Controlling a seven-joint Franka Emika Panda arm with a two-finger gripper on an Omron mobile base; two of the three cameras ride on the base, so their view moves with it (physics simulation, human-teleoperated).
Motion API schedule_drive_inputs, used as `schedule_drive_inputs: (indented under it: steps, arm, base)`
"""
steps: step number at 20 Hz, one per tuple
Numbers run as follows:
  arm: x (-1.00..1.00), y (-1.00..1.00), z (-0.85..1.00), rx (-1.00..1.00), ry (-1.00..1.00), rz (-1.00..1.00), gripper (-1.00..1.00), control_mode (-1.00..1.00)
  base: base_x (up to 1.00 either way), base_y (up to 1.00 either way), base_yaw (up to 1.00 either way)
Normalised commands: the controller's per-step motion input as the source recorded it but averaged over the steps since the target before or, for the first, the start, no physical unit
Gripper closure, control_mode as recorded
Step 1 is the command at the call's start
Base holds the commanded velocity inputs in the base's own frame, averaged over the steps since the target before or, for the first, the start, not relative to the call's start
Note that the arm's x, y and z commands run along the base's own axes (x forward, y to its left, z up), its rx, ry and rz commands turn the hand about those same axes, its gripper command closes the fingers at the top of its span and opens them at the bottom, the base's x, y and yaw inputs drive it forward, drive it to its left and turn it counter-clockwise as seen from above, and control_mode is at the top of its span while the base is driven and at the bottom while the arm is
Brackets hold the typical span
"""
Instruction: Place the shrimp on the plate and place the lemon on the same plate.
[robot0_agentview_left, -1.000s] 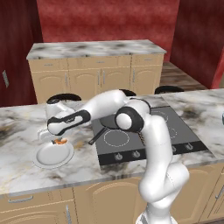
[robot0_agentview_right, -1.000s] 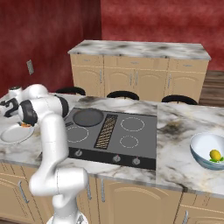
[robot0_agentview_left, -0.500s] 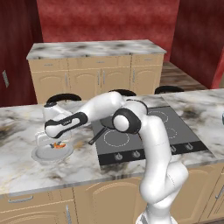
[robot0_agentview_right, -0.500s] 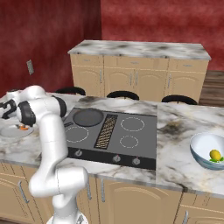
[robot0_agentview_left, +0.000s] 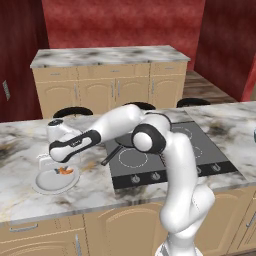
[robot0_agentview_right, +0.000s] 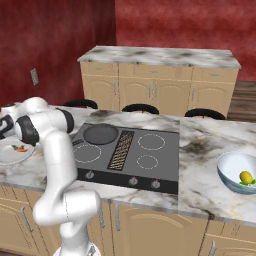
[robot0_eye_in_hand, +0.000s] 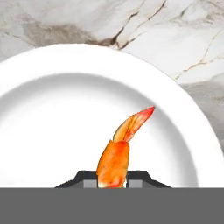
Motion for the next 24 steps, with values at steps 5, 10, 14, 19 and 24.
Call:
schedule_drive_inputs:
  steps: [5, 10, 14, 19, 24]
  arm:
    - [-0.28, 0.00, -0.02, 0.00, -0.01, -0.06, 1.00, -1.00]
    - [-0.15, 0.02, -0.01, 0.00, -0.03, -0.04, -1.00, -1.00]
    - [-0.07, 0.00, 0.14, 0.00, -0.08, 0.00, -1.00, -1.00]
    - [-0.09, -0.03, 0.27, 0.00, -0.03, 0.00, -1.00, -1.00]
    - [-0.08, -0.10, 0.39, 0.00, -0.01, 0.00, -1.00, -1.00]
  base:
    - [0.00, 0.00, 0.00]
    - [0.00, 0.00, 0.00]
    - [0.00, 0.00, 0.00]
    - [0.00, 0.00, 0.00]
    - [0.00, 0.00, 0.00]
